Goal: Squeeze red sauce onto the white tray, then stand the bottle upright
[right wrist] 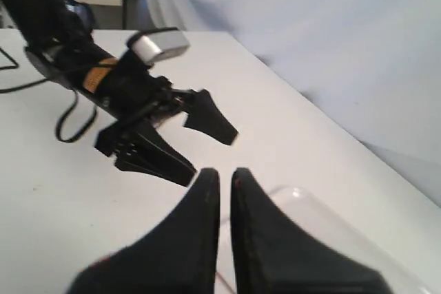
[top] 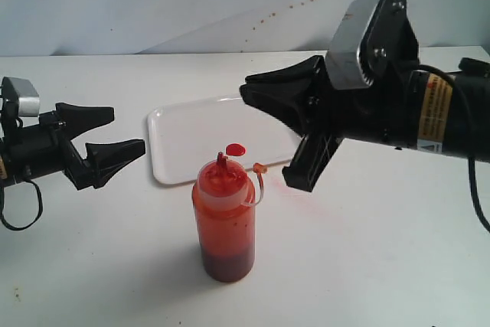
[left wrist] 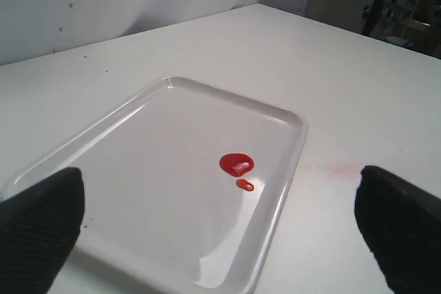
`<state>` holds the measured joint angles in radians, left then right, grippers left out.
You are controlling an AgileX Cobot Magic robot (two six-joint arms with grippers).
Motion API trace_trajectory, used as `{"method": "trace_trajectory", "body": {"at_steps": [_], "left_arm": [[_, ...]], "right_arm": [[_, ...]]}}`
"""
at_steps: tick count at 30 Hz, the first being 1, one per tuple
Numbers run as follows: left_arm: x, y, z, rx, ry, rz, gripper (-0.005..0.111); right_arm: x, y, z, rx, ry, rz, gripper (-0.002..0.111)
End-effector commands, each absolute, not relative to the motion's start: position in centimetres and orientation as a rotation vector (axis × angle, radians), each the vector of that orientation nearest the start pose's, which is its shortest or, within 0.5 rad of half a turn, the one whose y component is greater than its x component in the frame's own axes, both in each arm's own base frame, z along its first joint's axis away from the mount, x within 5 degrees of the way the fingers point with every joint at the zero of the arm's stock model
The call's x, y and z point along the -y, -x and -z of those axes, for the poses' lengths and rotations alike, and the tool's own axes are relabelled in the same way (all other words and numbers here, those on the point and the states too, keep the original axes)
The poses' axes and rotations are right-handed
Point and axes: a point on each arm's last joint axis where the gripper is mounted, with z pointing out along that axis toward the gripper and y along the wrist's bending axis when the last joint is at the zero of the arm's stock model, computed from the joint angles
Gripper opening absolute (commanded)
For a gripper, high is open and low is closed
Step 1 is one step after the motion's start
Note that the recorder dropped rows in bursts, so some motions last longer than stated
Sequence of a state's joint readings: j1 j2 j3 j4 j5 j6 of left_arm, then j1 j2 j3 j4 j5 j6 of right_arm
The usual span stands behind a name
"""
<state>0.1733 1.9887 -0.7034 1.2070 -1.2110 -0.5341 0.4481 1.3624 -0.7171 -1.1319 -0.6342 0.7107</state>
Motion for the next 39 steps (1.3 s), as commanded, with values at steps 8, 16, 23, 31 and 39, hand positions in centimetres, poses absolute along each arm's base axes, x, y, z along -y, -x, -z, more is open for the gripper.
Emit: {"method": "trace_trajectory", "body": {"at_steps": [8,16,23,31,39], "left_arm": [[2.8,-31.0,-14.9,-1.731,-0.561,0.901,0.086],[3.4,-29.2,-19.6,-1.655,-0.682,0.887,0.000],[3.3,-25.8,-21.7,-1.560,-0.532,0.777,0.000],[2.3,-19.7,-24.3,-1.382,-0.218,0.595,0.000],[3.7,-14.7,-26.3,-1.262,-0.294,0.658,0.000]], "right_arm": [[-12.1,-21.9,-29.1,-1.594,0.592,-0.403,0.000],[-5.4,-19.6,-27.8,-1.402,-0.022,-0.096,0.000],[-3.9,-18.7,-26.8,-1.348,-0.142,-0.030,0.000],[-3.9,-18.8,-26.7,-1.366,-0.135,-0.034,0.000],[-3.9,-18.8,-26.7,-1.366,-0.135,-0.034,0.000]]}}
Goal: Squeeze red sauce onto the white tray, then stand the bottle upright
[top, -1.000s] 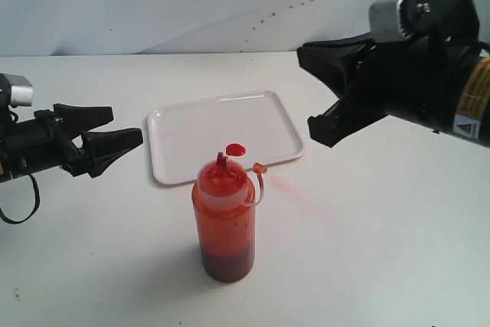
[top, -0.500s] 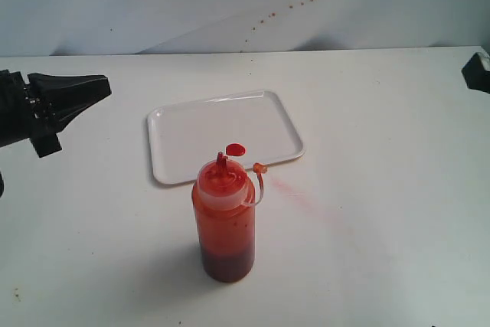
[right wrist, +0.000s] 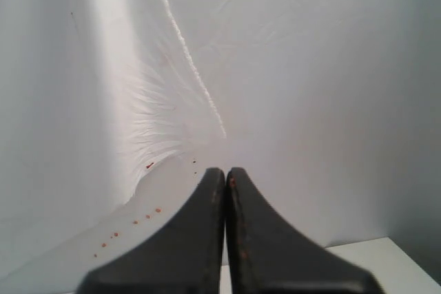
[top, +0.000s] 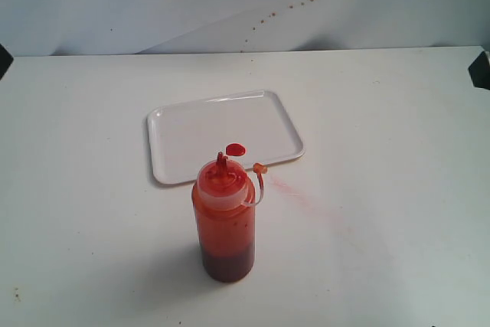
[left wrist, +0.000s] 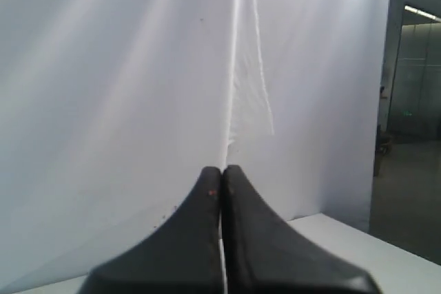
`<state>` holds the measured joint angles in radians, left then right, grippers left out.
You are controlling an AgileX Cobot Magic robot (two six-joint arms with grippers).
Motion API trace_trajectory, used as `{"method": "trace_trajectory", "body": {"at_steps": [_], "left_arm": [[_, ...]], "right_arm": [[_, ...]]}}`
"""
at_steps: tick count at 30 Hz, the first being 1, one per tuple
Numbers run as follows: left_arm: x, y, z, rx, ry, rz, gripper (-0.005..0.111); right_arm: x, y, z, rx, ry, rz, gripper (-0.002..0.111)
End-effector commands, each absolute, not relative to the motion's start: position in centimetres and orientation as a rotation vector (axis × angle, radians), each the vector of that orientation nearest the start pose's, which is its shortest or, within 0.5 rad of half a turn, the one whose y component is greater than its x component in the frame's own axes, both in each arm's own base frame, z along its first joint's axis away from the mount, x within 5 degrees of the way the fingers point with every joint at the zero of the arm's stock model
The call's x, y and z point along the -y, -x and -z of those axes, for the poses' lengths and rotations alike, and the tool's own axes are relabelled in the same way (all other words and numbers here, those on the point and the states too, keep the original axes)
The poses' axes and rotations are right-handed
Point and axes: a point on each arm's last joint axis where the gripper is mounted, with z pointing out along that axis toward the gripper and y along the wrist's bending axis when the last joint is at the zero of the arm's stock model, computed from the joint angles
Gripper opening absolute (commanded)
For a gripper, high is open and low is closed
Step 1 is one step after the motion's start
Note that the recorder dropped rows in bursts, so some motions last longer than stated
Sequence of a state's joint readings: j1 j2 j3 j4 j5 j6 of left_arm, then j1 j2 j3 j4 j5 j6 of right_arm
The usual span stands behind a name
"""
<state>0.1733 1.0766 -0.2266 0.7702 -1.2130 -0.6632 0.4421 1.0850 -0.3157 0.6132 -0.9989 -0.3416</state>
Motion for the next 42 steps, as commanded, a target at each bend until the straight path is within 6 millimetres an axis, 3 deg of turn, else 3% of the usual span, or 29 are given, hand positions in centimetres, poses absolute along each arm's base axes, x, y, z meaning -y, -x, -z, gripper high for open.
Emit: {"method": "trace_trajectory", "body": {"at_steps": [1,7,13,42], "left_arm": [[3.8,-14.3,-26.5,-1.251,-0.287,0.675,0.000],[4.2,-11.6,-27.8,-1.129,-0.345,0.633,0.000],[4.4,-10.3,-28.6,-1.052,-0.381,0.605,0.000],[4.5,-10.1,-28.7,-1.036,-0.395,0.580,0.000]], "right_arm": [[-3.9,-18.8,-26.7,-1.366,-0.135,-0.034,0.000],[-3.9,-18.8,-26.7,-1.366,-0.135,-0.034,0.000],[-3.9,-18.8,-26.7,-1.364,-0.137,-0.035,0.000],[-3.9,-18.8,-26.7,-1.364,-0.137,-0.035,0.000]]}}
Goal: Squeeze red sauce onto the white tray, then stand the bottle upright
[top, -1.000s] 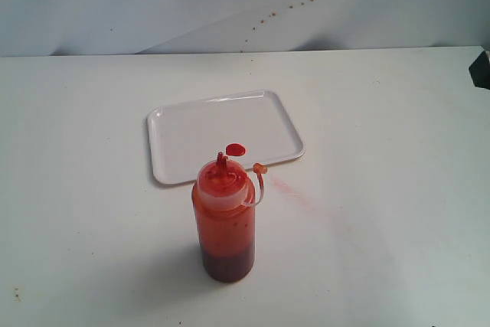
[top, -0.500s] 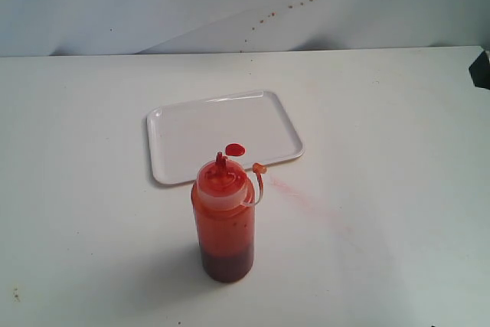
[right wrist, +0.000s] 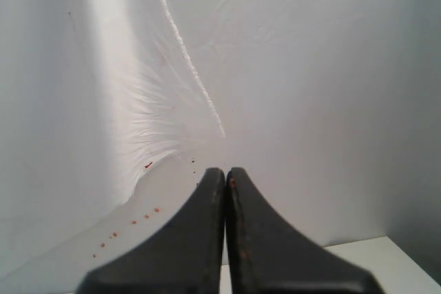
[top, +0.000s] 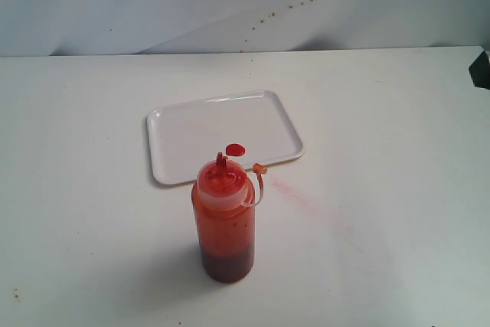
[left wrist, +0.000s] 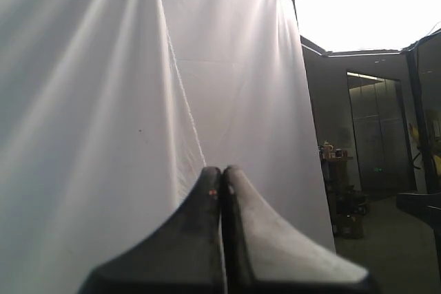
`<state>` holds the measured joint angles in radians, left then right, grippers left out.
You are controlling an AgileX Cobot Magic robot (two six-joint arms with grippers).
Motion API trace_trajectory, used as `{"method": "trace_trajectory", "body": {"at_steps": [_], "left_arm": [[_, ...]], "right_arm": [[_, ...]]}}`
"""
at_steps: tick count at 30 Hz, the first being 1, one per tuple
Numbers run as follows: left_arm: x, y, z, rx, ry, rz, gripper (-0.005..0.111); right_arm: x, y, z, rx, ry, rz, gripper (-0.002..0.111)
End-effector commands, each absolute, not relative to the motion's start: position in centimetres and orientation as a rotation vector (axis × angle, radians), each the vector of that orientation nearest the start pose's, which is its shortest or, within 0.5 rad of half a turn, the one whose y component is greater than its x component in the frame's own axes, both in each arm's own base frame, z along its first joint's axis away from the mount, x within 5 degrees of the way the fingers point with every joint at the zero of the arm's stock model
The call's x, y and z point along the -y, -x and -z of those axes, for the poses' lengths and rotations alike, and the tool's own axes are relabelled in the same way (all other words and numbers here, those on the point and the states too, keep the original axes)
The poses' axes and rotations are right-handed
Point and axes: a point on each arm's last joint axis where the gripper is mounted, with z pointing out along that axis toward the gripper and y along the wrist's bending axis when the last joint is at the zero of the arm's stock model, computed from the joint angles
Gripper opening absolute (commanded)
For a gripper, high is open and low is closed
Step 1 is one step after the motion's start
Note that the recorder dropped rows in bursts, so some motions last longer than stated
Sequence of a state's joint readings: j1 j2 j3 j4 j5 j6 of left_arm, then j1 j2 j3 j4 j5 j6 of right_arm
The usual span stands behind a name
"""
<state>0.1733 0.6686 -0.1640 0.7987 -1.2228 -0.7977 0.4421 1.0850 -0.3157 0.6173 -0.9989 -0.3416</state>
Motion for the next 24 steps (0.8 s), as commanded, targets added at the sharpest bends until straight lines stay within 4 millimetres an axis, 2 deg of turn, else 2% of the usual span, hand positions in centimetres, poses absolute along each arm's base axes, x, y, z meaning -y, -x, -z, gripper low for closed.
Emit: {"method": "trace_trajectory", "body": {"at_steps": [1,5,10,15,24], "left_arm": [[4.5,-10.1,-28.7,-1.031,-0.404,0.564,0.000],[4.7,-10.0,-28.5,-1.054,-0.439,0.580,0.000],[5.6,-8.8,-28.0,-1.074,-0.602,0.505,0.000],[5.3,-7.5,-28.1,-1.152,-0.488,0.483,0.000],[3.8,-4.5,-28.3,-1.140,-0.265,0.355,0.000]], "right_arm": [[-3.9,-18.8,-26.7,-1.364,-0.137,-0.035,0.000],[-3.9,-18.8,-26.7,-1.364,-0.137,-0.035,0.000],[-3.9,-18.8,-26.7,-1.364,-0.137,-0.035,0.000],[-3.9,-18.8,-26.7,-1.364,-0.137,-0.035,0.000],[-3.9,-18.8,-26.7,-1.364,-0.137,-0.035,0.000]]}}
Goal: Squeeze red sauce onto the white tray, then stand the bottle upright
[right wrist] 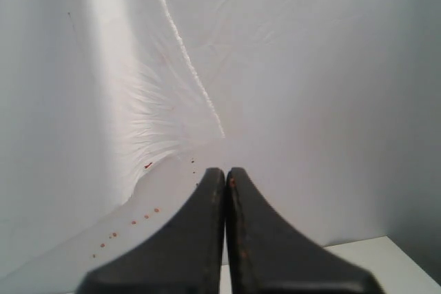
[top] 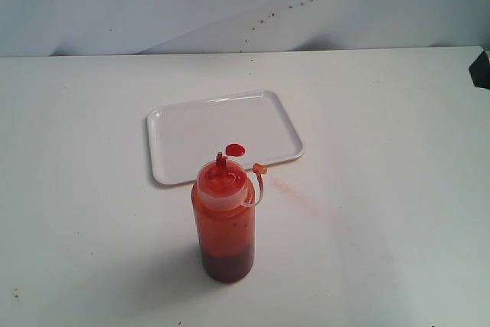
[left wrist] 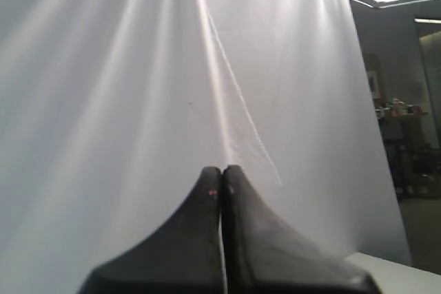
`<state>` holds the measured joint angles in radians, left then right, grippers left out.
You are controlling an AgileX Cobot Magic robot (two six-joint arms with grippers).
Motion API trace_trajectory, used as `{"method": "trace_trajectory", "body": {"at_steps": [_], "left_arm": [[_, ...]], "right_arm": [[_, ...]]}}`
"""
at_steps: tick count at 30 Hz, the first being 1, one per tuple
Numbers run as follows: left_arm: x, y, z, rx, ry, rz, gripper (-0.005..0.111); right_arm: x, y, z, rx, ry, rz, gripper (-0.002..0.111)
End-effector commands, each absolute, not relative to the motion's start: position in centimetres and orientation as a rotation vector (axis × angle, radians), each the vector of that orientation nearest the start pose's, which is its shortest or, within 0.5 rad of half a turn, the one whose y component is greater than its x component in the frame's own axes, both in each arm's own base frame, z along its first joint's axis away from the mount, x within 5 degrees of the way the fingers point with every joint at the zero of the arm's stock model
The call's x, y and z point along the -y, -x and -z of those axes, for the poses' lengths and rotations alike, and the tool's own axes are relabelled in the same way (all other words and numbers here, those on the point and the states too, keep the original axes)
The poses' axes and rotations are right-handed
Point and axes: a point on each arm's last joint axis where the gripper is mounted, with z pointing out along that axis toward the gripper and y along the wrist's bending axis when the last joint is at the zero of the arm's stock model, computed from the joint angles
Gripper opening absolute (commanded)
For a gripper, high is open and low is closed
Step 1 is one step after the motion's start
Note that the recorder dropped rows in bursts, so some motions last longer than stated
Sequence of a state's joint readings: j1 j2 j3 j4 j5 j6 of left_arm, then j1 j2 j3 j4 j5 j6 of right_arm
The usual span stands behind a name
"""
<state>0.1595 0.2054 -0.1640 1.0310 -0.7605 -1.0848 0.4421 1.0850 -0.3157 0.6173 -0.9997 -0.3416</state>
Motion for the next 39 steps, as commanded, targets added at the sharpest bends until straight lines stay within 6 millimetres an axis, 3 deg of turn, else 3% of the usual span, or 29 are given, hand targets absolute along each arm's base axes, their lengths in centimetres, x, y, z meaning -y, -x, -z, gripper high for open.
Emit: {"method": "trace_trajectory", "body": {"at_steps": [1,8,17,39], "left_arm": [[3.5,-4.1,-28.2,-1.140,-0.234,0.337,0.000],[1.8,-4.0,-27.0,-1.252,-0.084,0.340,0.000],[1.4,-4.8,-24.4,-1.369,-0.053,0.327,0.000],[1.4,-4.8,-24.4,-1.372,-0.052,0.326,0.000]], "right_arm": [[-3.9,-18.8,-26.7,-1.364,-0.137,-0.035,0.000],[-3.9,-18.7,-26.8,-1.362,-0.138,-0.036,0.000],[-3.9,-18.7,-26.8,-1.362,-0.138,-0.036,0.000],[-3.9,-18.7,-26.8,-1.362,-0.138,-0.036,0.000]]}}
